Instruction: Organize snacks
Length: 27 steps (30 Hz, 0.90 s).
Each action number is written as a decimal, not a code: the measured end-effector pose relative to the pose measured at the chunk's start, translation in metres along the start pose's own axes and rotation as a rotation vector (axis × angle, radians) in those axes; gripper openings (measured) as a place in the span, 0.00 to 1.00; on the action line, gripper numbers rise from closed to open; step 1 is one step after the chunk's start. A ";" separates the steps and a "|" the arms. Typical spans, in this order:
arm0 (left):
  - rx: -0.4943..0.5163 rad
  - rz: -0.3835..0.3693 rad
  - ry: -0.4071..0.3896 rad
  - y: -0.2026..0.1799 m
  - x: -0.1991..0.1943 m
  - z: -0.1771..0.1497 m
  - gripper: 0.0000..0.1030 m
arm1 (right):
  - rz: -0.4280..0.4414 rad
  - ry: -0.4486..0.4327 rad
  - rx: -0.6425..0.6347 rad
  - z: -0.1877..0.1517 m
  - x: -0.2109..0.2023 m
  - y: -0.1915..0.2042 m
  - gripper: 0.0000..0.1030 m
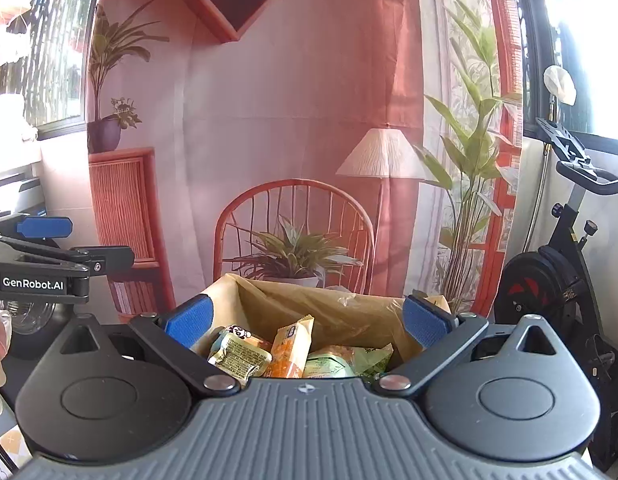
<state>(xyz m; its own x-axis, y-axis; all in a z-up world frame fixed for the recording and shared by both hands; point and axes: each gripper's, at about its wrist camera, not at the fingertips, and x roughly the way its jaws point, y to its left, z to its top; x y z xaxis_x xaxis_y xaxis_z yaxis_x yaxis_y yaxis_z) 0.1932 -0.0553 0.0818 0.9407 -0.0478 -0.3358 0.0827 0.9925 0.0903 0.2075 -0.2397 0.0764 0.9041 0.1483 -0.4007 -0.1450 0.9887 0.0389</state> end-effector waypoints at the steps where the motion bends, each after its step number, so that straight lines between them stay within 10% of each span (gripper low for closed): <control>1: -0.015 -0.008 0.001 0.003 -0.003 -0.001 0.92 | 0.001 0.002 0.008 0.000 -0.001 0.001 1.00; 27: -0.090 0.007 0.034 0.012 -0.016 -0.015 0.92 | -0.009 0.017 0.033 -0.005 -0.013 0.010 1.00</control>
<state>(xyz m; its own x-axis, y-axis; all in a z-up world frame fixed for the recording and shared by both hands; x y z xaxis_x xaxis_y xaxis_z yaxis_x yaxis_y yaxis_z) 0.1744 -0.0411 0.0742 0.9295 -0.0386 -0.3669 0.0447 0.9990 0.0082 0.1928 -0.2323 0.0775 0.8984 0.1393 -0.4165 -0.1233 0.9902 0.0651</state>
